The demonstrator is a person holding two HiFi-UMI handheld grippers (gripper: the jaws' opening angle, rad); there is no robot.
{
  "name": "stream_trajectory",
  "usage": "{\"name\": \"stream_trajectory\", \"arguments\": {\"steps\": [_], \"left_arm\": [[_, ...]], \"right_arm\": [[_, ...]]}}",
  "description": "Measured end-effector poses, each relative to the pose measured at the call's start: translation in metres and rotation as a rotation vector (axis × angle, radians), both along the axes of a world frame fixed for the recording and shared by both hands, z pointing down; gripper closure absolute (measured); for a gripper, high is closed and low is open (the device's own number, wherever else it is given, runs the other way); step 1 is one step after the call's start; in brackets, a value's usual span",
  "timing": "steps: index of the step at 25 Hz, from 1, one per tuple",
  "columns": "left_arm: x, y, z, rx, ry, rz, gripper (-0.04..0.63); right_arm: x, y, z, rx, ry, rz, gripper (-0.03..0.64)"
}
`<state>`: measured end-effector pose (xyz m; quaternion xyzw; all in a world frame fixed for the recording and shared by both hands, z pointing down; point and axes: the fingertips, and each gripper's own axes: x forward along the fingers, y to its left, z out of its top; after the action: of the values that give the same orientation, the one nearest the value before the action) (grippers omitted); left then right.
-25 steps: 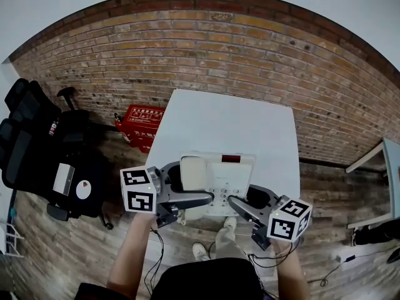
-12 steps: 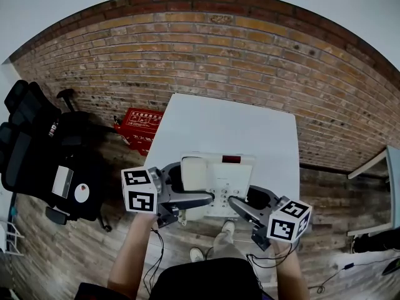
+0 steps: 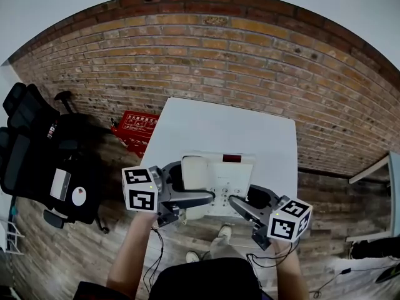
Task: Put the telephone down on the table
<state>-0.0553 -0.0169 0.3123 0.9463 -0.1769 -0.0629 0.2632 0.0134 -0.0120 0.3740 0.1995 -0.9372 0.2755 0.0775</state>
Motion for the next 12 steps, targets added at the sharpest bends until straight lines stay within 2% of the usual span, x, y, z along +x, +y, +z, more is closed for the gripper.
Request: {"name": "stream_trajectory", "arguments": {"steps": [12], "left_arm": [[0.032, -0.054, 0.014, -0.044, 0.002, -0.008, 0.109]], "right_arm": [[0.032, -0.052, 0.013, -0.040, 0.004, -0.006, 0.396]]}}
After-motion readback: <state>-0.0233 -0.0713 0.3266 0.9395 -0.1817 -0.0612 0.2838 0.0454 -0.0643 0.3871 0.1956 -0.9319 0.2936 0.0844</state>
